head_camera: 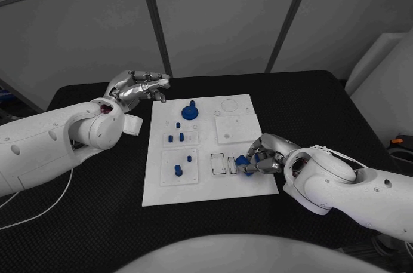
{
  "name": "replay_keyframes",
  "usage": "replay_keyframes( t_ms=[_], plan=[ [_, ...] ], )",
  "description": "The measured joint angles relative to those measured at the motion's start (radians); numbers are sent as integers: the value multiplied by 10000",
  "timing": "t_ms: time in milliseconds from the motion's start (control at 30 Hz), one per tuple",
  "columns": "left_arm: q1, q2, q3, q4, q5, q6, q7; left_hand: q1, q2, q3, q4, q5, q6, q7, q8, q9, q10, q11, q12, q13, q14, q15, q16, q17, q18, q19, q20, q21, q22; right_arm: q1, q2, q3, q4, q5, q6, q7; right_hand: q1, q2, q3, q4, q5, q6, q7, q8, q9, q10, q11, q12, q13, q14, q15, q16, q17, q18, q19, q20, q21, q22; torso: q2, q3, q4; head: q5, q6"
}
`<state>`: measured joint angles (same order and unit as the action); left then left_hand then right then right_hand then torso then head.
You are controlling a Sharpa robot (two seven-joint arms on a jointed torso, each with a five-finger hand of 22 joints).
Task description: Assemble the parts on the task board
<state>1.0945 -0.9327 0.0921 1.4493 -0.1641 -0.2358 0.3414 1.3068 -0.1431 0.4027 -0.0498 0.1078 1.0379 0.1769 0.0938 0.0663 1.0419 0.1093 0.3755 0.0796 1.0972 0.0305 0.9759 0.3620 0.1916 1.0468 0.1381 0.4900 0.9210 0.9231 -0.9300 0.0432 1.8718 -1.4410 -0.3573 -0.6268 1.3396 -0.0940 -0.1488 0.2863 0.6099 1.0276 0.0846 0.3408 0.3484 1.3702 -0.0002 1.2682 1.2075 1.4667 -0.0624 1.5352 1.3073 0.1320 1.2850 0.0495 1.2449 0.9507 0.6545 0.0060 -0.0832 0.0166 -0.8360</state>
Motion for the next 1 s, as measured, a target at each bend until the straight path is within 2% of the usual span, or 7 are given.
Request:
replay_keyframes(
  t_ms=[233, 600, 733, 800, 1000],
  plan=[
    [0, 0, 0, -6, 0, 10, -22, 0, 0, 0, 0, 0, 0, 0, 0, 0, 0, 0, 0, 3, 0, 0, 0, 0, 0, 0, 0, 0, 1, -1, -49, 0, 127, 199, -360, -4, -109, 106, -12, 11, 51, 7, 5, 46, 0, 37, -36, 0, 58, 0, 0, 38, 8, 0, 36, -35, 41, 79, 1, 1, 1, -16, 25],
    [0, 35, 0, -24, 0, 28, -36, 0, 0, 0, 0, 0, 0, 0, 0, 0, 1, 0, 0, 2, 0, 0, 0, 1, 0, 0, 0, 0, 1, 5, -64, 16, 399, 107, -841, 18, -121, 116, -14, 11, 90, 7, 4, 45, 0, 73, -72, 1, 100, 0, 0, 75, 6, 0, 35, -34, 87, 155, 4, -5, 11, -42, 49],
    [0, 35, 0, -24, 0, 31, -40, 0, 0, 0, 0, 0, 0, 0, 0, 0, 1, -1, 0, 1, 0, 0, 0, 1, 0, 0, 0, 0, 2, 7, 108, 17, 379, 101, -884, 30, -121, 115, -15, 11, 90, 8, 4, 43, 0, 73, -72, 1, 115, -37, -37, 75, 6, -10, 71, -70, 102, 183, 15, -6, 12, -27, 39],
    [0, 35, 0, -24, 0, 33, -42, 0, 0, 0, 0, 0, 0, 0, 0, 0, 1, -1, 0, 1, 0, 0, 0, 1, 1, 0, 0, 0, 1, 7, 245, 17, 323, 120, -867, 39, -122, 115, -15, 11, 89, 8, 3, 40, 0, 73, -72, 1, 129, -37, -38, 75, 6, -162, 71, -69, 126, 194, 17, -8, 13, -20, 31],
    [0, 42, 0, -6, 0, 37, -47, 0, 0, -28, -28, 0, 0, 0, 0, 0, 1, -1, 0, 1, 0, 0, 0, -8, 1, 0, 0, 0, -12, 9, 621, 17, 64, 299, -594, 48, -322, 231, -64, 58, -42, 10, 1, 37, 2, 73, -71, 1, 113, 0, -75, 75, 5, -162, 71, -69, 126, 152, 17, -16, 17, 16, 13]
  ],
)
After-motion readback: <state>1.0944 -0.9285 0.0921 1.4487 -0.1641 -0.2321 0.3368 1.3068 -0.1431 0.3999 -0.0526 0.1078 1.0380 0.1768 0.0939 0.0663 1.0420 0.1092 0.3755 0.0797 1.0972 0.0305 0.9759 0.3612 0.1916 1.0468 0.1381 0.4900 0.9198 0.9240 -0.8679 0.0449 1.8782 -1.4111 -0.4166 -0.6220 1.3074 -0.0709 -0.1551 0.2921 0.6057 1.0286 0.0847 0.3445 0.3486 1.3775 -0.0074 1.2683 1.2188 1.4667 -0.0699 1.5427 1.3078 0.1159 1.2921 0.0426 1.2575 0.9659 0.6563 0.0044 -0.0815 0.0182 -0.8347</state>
